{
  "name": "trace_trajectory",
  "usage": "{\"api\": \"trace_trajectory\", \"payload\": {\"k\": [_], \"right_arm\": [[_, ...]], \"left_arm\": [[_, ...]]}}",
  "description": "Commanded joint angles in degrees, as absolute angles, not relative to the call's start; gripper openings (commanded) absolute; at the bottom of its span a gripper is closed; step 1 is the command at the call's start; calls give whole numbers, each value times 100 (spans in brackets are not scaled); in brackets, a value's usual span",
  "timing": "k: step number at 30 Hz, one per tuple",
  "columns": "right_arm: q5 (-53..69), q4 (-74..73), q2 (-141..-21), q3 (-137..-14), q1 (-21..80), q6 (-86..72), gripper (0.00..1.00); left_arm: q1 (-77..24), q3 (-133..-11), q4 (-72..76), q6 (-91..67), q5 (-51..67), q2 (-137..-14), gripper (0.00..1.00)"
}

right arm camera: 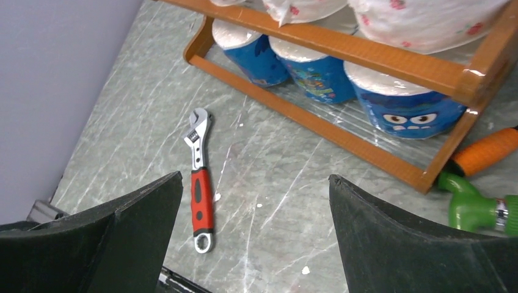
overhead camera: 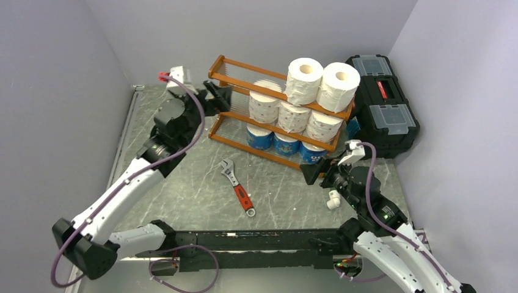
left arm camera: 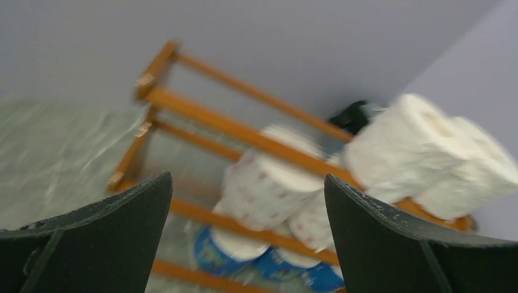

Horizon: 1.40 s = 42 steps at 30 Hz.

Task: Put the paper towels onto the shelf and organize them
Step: Reset both arms

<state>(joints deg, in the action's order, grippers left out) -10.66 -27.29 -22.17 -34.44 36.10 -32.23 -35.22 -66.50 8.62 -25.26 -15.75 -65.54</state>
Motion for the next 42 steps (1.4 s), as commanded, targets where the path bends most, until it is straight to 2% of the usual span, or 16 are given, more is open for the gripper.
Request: {"api": "trace_trajectory", "payload": {"k": [1, 6, 14, 15, 17, 22, 33, 42], "right_arm": [[-525, -1962, -2561, -3394, 3630, -3252, 91], [-384, -1760, -3167, -3459, 3638, -3317, 90], [-211, -1560, -3844, -3572, 3647, -3250, 90], [-207, -1600, -3940, -3648, 3657, -3253, 90], [-275, -1646, -4094, -3759, 3657, -3448, 99], [-275, -1271, -4106, -3624, 3662, -3610, 100], [-571, -1218, -3864, -3477, 3658, -3577, 100], [-655, -1225, -3900, -3564, 3660, -3366, 100]], "left_arm": [[-2866, -6348, -2116, -3778, -2277, -6016, 99], [-2383, -5939, -3442, -3980, -2289, -5431, 99], [-2312, -4742, -3915, -4188, -2556, -4260, 99], [-2312, -4657, -3971, -4215, -2613, -4195, 99], [-2312, -4590, -4185, -4317, -2810, -4214, 99], [-2312, -4741, -4639, -4345, -2760, -4488, 99], [-2312, -4212, -4173, -4334, -2503, -3848, 99], [-2311, -4172, -4185, -4407, -2521, -3782, 99]]}}
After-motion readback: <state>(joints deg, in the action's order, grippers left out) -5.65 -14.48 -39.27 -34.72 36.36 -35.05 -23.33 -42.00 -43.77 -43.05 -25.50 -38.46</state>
